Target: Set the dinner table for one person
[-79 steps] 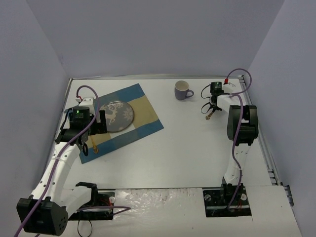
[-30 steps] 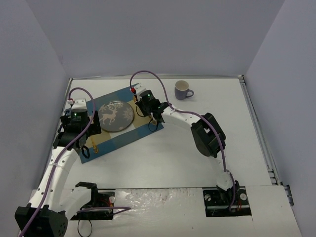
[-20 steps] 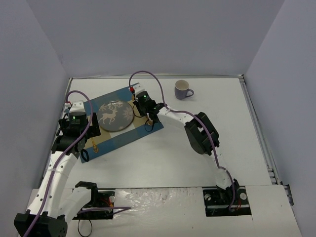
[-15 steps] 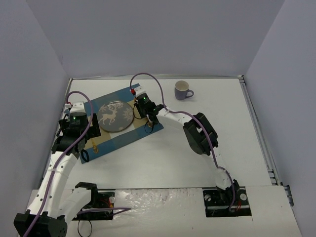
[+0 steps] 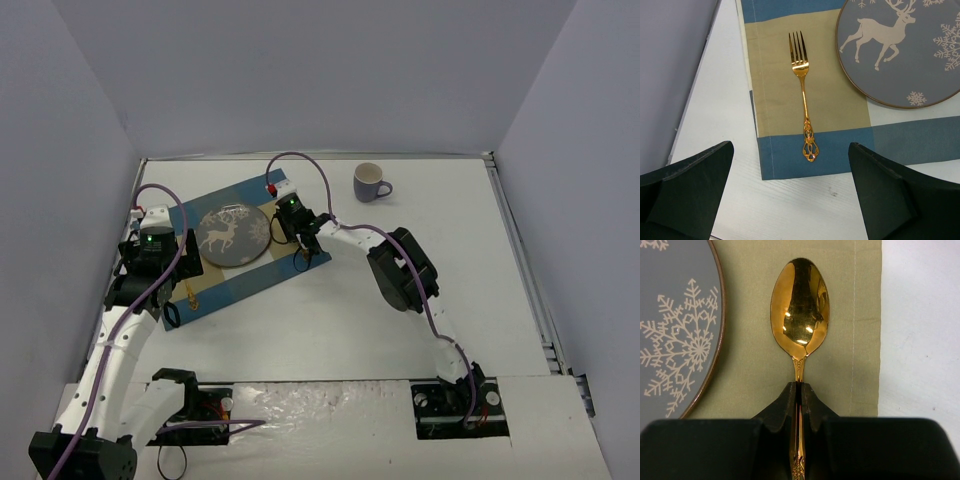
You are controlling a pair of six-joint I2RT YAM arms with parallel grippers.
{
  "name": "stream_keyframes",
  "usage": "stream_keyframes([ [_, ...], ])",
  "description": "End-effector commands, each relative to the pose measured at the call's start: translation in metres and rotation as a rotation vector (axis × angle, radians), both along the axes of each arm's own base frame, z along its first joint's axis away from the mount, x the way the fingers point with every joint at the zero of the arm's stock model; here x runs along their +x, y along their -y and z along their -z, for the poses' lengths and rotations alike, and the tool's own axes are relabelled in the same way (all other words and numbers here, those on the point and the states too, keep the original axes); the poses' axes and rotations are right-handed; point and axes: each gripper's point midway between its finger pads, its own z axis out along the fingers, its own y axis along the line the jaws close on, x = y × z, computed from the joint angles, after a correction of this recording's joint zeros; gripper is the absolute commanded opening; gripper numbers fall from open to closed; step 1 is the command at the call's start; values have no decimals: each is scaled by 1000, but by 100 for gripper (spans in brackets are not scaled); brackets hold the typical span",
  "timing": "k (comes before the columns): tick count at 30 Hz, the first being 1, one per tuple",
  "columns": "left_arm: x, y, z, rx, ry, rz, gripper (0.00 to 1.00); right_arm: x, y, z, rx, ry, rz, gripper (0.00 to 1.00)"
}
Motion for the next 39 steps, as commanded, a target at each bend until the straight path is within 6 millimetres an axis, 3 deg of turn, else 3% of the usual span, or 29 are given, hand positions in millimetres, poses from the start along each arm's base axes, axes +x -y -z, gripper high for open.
stream_keyframes([
  [1,8,-2,-11,1,46,-9,97,15,3,-24,46,49,71,0],
  [39,9,-2,-11,-4,47,-4,97,24,24,-27,-23,72,45,0],
])
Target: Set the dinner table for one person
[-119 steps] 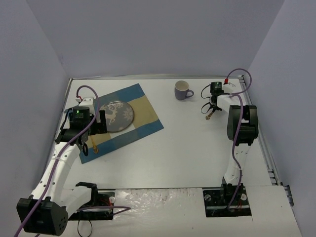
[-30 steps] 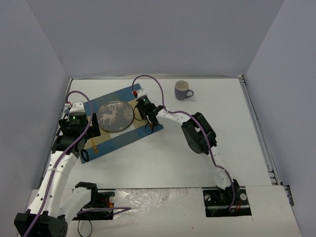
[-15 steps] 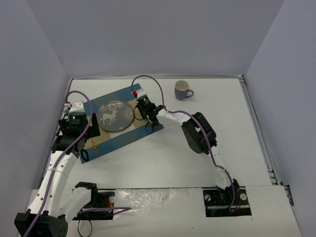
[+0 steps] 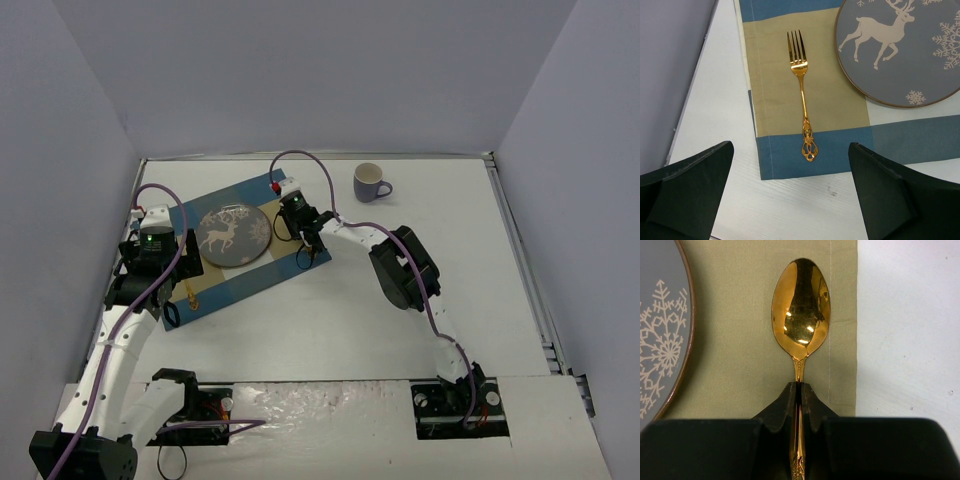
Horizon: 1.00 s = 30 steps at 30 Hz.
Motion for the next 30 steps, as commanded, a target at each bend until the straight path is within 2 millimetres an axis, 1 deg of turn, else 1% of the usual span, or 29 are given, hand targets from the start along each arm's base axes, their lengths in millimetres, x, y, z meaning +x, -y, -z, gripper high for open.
stream_keyframes([
  [1,9,-2,-12,1,50,-4,97,12,5,-30,15,64,19,0],
  [3,9,-1,-12,-1,52,-4,97,11,5,-35,24,66,13,8],
  [7,10,0,-11,-5,49,1,97,9,3,-66,58,97,-4,22],
  [9,10,0,-11,-8,50,5,97,8,4,-81,72,114,-11,32],
  [10,10,1,-11,-9,50,6,97,8,4,-88,77,122,-14,35],
  [11,10,0,-11,-9,49,7,97,7,6,-97,83,132,-16,37],
  [13,11,1,-11,-11,48,9,97,6,11,-118,100,157,-14,46],
  [14,11,1,-11,-12,48,11,97,6,15,-126,108,166,-9,47],
  [15,11,1,-11,-13,50,12,97,5,20,-142,124,185,-6,48],
  [16,11,2,-11,-15,51,13,97,5,27,-153,133,196,-4,48],
  [18,12,3,-11,-20,52,22,97,6,42,-167,150,206,-9,50],
  [20,13,5,-10,-26,49,30,97,9,66,-183,165,215,-28,56],
  [22,13,7,-10,-30,48,39,97,10,88,-181,168,196,-43,62],
  [24,14,7,-10,-33,48,45,97,17,124,-192,168,210,-15,68],
  [25,15,8,-10,-35,48,48,97,18,138,-199,165,219,0,70],
  [26,15,8,-9,-36,47,49,97,18,142,-198,160,214,3,72],
  [27,15,10,-9,-42,46,57,97,22,164,-199,149,214,18,73],
  [30,17,12,-8,-50,43,68,97,31,203,-191,129,194,-6,73],
])
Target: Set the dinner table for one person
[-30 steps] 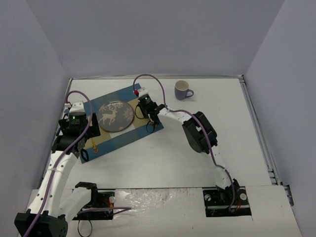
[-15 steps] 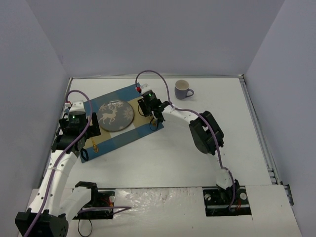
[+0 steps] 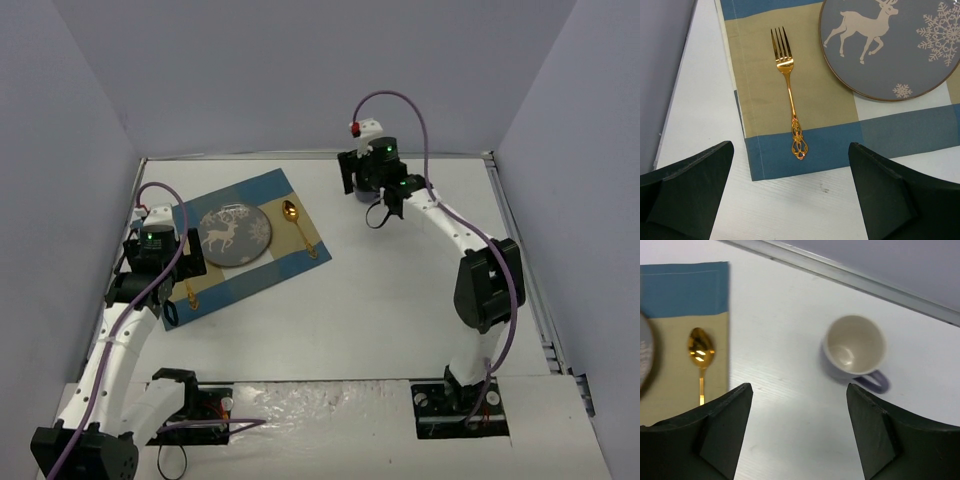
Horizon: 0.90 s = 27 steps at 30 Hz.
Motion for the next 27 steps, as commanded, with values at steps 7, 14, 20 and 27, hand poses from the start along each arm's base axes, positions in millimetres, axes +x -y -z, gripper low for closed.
stream_keyframes([
  [7,15,4,-11,-16,52,30,97,20,88,14,-29,-30,-170,72],
  [14,16,4,-7,-13,37,34,97,33,99,60,-89,-103,-305,70],
  [20,17,2,-7,-4,34,24,97,45,96,77,-126,-113,-374,68],
  [27,20,0,-3,2,15,19,97,62,85,84,-118,-99,-414,67],
])
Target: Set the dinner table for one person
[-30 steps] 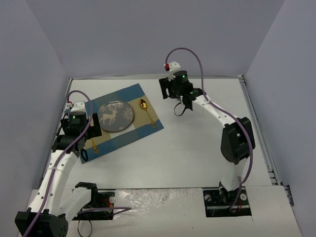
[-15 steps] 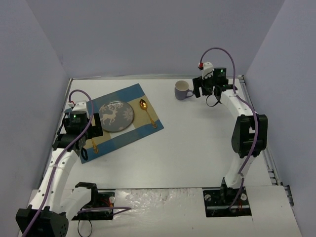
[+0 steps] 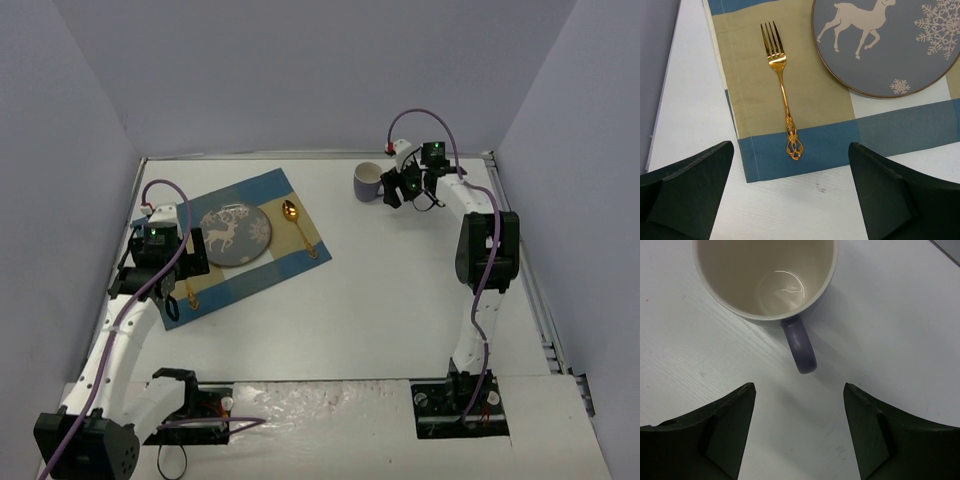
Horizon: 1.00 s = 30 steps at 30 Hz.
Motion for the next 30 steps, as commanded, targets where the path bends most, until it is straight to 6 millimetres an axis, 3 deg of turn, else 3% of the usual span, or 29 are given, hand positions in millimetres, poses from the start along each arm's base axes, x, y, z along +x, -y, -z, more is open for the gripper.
stream_keyframes([
  [1,13,-5,-15,19,57,-8,97,26,-16,-36,16,121,-67,67],
  [9,14,-6,-14,25,49,-14,97,34,-27,-21,3,110,-84,61],
  [23,14,-6,-14,23,51,-12,97,41,-44,-13,-20,115,-97,43],
  [30,15,-4,-15,16,57,-5,97,35,-44,-10,-38,102,-84,19],
])
